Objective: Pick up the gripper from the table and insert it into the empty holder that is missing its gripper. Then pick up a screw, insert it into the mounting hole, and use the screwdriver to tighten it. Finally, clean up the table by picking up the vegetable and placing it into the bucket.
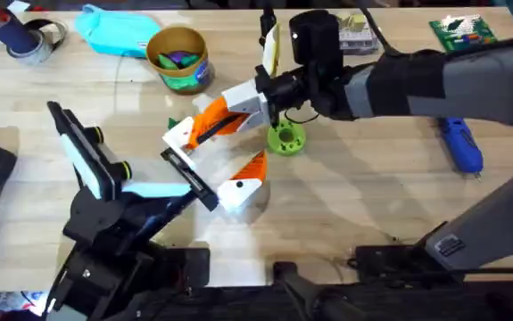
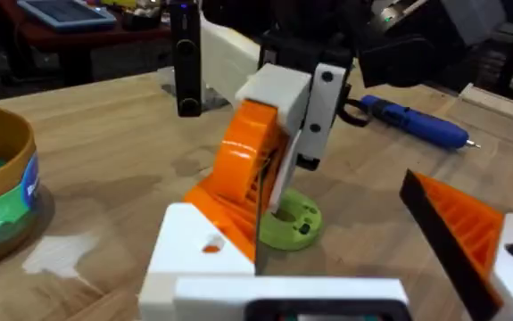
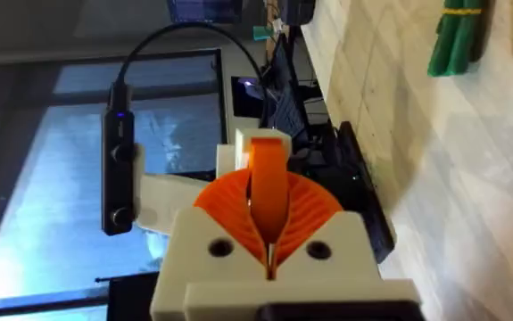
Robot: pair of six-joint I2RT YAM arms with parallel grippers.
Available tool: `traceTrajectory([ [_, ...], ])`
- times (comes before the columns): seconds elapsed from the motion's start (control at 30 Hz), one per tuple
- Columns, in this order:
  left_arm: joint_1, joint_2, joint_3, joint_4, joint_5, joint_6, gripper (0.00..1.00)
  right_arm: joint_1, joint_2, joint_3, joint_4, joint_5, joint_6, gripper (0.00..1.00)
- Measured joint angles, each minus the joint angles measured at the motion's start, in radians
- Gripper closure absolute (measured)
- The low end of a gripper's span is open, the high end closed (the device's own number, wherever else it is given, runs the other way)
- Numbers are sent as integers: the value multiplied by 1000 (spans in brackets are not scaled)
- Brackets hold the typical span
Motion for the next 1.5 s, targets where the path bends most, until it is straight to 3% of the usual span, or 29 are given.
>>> traceTrajectory([
  [0.17,2,-1,0,0,7,-3,9,38,0,0,6,20,-3,991],
  [1.0,4,-1,0,1,6,15,9,38,15,0,92,24,-4,975],
  [1.23,2,-1,0,2,30,31,9,51,26,-5,149,21,-5,551],
  [1.4,-12,-1,1,2,104,38,9,75,32,-6,173,22,-6,399],
  [1.5,-12,-1,1,2,111,38,9,71,32,-6,173,23,-5,121],
])
